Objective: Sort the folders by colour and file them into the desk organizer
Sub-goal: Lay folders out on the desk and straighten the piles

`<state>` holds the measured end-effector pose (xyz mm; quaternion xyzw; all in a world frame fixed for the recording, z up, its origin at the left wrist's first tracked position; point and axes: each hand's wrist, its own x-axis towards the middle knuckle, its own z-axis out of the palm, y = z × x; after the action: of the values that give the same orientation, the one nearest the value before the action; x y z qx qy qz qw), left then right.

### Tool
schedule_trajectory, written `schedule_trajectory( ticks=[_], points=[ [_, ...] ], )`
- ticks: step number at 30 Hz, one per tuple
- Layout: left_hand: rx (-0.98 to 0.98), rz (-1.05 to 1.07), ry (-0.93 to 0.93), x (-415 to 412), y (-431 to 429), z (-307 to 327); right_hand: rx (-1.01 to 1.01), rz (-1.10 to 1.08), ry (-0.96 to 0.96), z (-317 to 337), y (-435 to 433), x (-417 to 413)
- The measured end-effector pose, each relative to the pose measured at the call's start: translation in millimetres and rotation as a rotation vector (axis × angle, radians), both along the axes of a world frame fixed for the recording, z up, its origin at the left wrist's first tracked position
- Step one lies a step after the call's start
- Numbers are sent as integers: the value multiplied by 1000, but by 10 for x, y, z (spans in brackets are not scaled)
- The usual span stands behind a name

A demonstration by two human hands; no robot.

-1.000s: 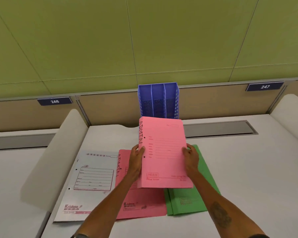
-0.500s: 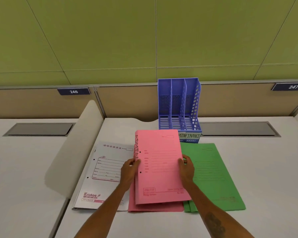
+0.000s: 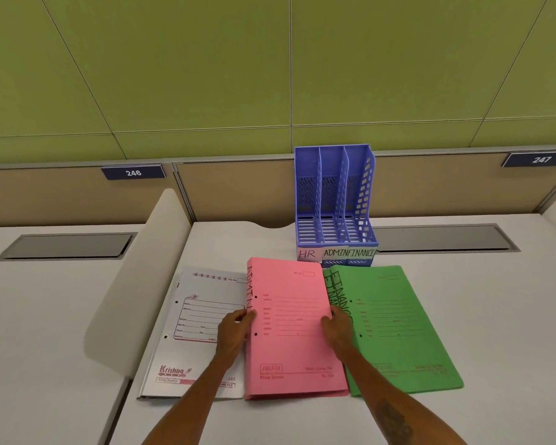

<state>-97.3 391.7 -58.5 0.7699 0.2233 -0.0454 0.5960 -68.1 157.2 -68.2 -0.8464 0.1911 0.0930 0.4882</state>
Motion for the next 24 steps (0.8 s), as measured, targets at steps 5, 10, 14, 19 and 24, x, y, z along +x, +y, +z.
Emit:
schedule_trajectory(
  ticks=[5, 10, 14, 19, 24],
  points=[
    [-1, -1, -2, 10, -12, -32, -99, 32, 30, 1, 34, 23],
    [23, -27, 4, 21, -61, -40, -171, 13, 55, 7, 30, 7],
    [50, -53, -8, 18, -121, -40, -172, 8, 86, -14, -46, 12],
    [49, -53, -10, 16, -192, -44, -199, 5, 123, 2, -100, 41],
    [91, -93, 3, 42, -272, -1, -255, 9, 160, 24, -166, 66]
  ],
)
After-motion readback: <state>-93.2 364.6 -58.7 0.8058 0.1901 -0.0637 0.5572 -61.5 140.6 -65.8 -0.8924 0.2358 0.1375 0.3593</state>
